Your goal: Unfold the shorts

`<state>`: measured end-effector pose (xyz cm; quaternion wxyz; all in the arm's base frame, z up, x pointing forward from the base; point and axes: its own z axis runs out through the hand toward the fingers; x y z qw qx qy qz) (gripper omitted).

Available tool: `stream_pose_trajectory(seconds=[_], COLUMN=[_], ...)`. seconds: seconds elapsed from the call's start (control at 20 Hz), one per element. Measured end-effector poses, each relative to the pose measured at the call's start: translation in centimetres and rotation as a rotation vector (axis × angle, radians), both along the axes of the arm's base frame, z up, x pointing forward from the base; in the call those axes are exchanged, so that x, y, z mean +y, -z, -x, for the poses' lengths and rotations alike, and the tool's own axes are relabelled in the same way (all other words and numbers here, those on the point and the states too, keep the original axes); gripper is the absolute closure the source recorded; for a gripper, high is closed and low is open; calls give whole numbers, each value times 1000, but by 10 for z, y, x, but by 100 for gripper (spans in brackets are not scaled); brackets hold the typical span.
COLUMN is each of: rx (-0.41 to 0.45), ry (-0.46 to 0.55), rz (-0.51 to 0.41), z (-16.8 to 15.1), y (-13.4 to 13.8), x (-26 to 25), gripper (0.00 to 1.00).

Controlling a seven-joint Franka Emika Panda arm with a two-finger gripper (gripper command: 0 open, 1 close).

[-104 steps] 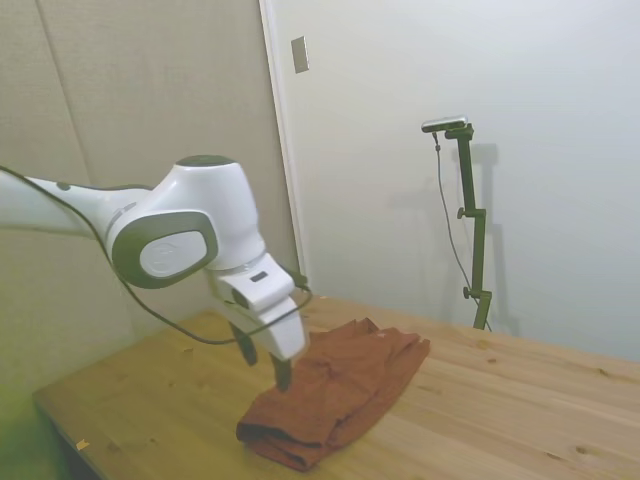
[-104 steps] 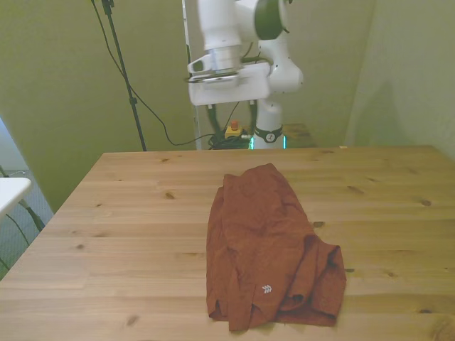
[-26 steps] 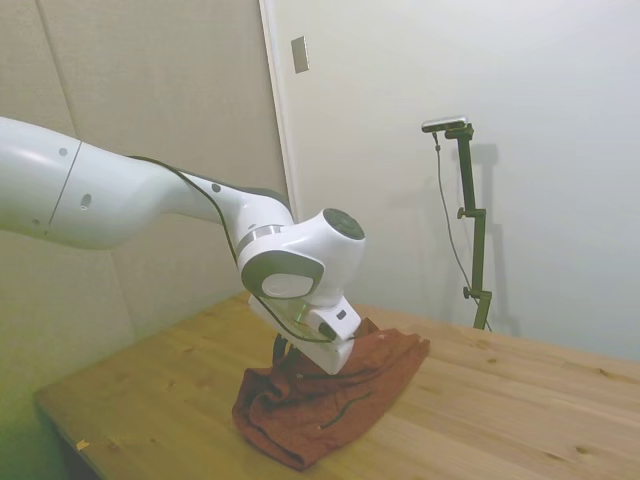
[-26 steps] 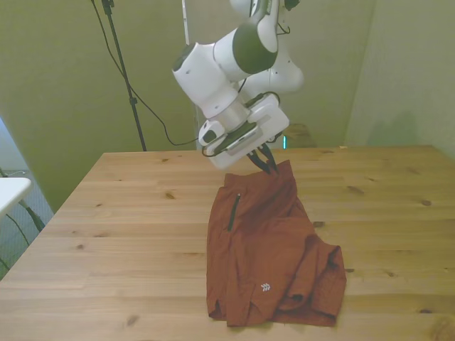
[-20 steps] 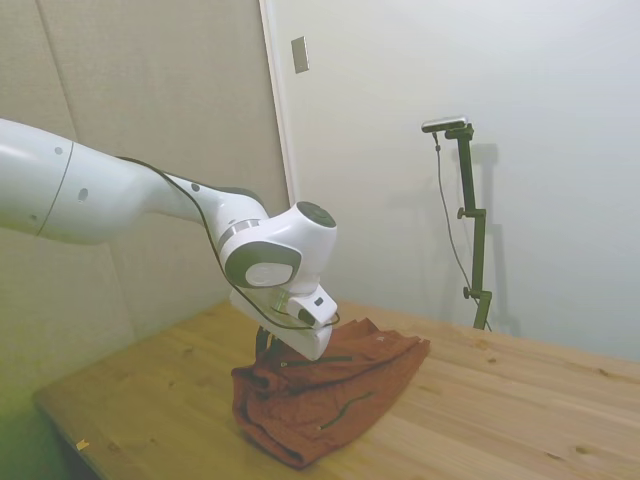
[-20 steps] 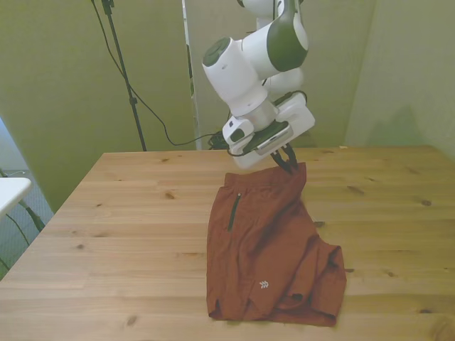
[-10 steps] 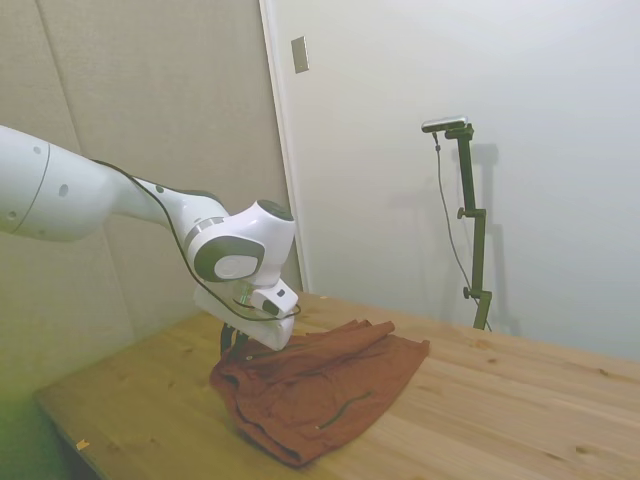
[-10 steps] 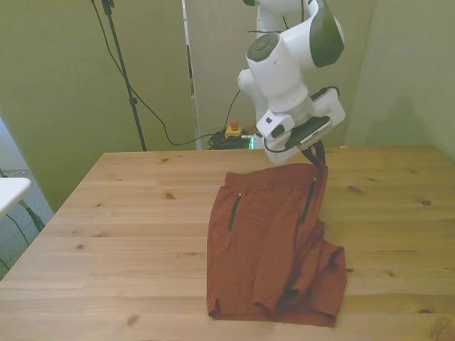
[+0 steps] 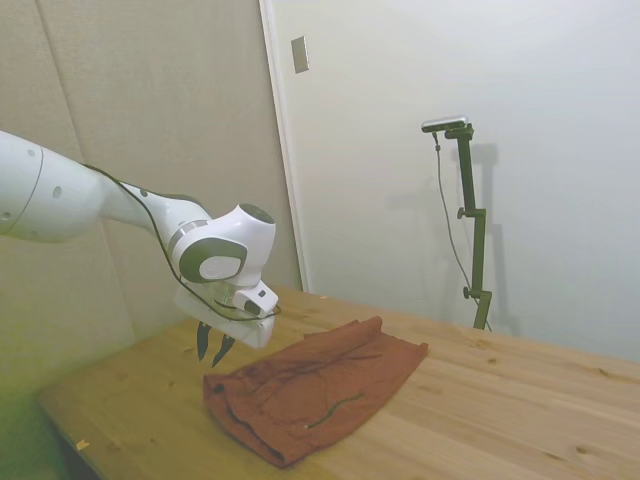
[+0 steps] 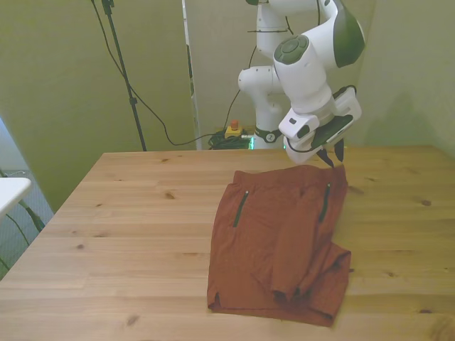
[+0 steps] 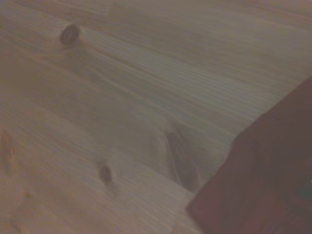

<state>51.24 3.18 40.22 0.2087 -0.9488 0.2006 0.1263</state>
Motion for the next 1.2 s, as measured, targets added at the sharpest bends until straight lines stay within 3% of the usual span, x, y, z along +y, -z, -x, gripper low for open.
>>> stream_pose_trajectory(seconds=[0.1,0.25,0.5,0.65,1.0,1.2], rx=[-14,-97,-231,-271,-278,-250], ry=[9,125,381,542,881,961], rz=[3,32,82,106,34,-30], z=[-1,-15,-61,-105,-180,-199], y=[-4,-25,-53,-38,-2,26], x=[-1,-16,-133,-182,-212,-218], gripper=[0,0,0,0,0,0])
